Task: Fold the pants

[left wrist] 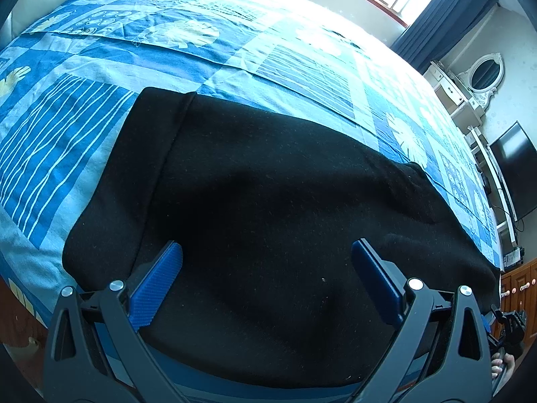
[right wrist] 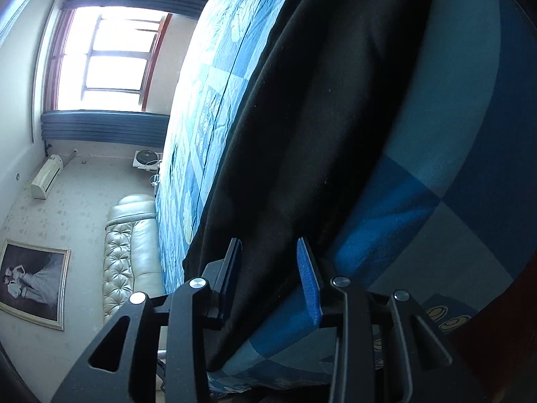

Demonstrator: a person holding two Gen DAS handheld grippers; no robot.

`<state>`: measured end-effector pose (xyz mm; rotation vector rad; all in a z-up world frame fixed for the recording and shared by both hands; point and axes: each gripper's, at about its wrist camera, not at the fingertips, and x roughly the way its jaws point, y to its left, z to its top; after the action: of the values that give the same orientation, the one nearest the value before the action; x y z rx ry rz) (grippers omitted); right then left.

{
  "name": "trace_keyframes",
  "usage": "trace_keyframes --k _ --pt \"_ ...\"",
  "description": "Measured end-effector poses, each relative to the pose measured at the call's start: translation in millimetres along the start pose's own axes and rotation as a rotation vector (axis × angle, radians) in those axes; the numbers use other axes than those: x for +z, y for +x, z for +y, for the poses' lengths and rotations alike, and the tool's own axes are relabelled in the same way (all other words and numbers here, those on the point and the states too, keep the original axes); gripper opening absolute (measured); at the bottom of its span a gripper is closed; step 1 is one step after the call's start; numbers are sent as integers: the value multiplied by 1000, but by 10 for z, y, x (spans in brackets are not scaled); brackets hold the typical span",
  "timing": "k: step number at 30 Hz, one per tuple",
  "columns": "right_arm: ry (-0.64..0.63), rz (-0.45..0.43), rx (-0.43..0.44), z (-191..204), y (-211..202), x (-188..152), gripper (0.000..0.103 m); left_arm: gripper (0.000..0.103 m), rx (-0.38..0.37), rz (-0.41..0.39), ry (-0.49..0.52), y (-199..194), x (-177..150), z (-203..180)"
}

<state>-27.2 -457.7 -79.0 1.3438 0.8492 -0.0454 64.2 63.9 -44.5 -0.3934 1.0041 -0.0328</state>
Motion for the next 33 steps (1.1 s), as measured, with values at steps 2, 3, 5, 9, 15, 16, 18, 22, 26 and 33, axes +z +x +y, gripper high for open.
trace_keyframes --k 2,3,5,9,15,16,18,22,26,33 --pt "8 5 -6 21 62 -30 35 100 9 8 -6 12 24 -16" --pt "21 3 -3 29 101 -68 35 100 8 6 -14 12 30 -15" --pt "32 6 4 51 180 -122 35 100 5 2 -24 14 32 -3" --pt "18 -17 -14 100 282 -131 35 100 9 8 15 22 20 -25" --pt "-66 -34 -18 319 272 -178 9 100 -5 12 78 -3 -27 -31" --pt "-78 -33 -20 317 244 -187 8 100 -9 12 83 -8 -34 -27" --pt "-70 -31 -23 242 218 -197 7 100 -16 10 94 -13 -45 -20" --pt "-15 -21 -7 -44 292 -203 6 100 -20 11 94 -21 -46 -19" --pt "-27 -20 7 -97 277 -194 6 100 -31 14 82 -35 -38 -5" --pt "-47 33 4 -101 39 -177 10 101 -18 9 119 -32 -72 -37"
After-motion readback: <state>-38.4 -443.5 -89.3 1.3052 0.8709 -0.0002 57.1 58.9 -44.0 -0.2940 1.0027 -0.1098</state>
